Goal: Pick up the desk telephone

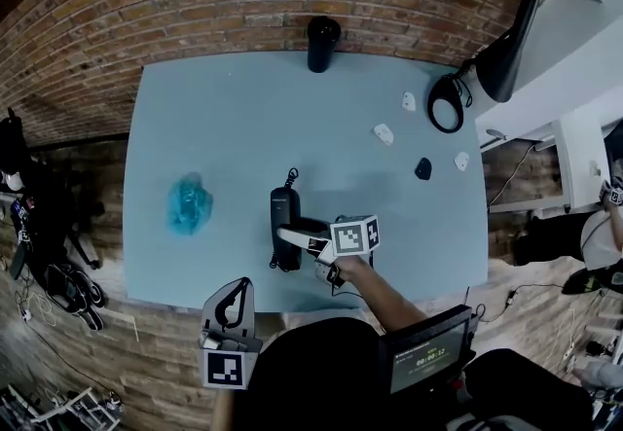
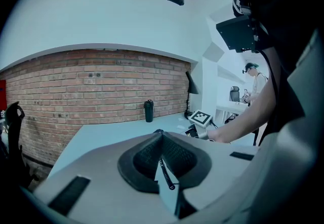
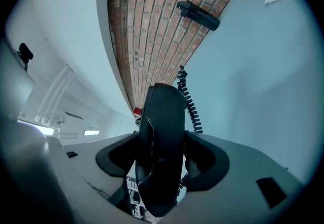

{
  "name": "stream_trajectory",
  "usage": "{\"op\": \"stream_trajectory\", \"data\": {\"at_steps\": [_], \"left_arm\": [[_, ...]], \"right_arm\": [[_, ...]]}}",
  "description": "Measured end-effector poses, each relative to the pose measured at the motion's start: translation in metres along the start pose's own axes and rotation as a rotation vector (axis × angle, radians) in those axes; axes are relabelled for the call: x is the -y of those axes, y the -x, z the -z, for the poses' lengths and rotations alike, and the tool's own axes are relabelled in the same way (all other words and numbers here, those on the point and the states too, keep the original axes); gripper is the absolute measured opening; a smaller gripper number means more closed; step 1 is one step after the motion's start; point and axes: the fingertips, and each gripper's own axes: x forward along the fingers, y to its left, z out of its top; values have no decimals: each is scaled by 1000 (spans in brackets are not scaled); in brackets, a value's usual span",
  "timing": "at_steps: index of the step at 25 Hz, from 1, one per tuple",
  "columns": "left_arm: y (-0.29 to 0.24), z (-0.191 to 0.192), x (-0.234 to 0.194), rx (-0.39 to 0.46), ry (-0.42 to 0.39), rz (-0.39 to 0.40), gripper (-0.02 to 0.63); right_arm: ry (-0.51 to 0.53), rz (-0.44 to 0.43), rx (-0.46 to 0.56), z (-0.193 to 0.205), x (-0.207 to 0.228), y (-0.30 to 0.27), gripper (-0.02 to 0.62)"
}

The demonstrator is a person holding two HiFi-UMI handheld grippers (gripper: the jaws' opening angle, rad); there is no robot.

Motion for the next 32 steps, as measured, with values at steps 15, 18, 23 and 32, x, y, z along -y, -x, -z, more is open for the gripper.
{"op": "stream_trajectory", "data": {"at_steps": [15, 18, 23, 32], "left_arm": [[-12, -11, 6, 54, -52, 111, 18], [-13, -11, 10, 57, -73, 135, 18], [-27, -24, 17, 86, -89, 168, 18], [-32, -72, 45, 217, -175, 221, 18]], "right_arm": [[35, -55, 213, -31, -48, 40, 302], [28, -81, 257, -35, -63, 54, 302], [48, -158, 347, -56, -104, 82, 302], [129, -206, 498, -87, -148, 144, 302]]}}
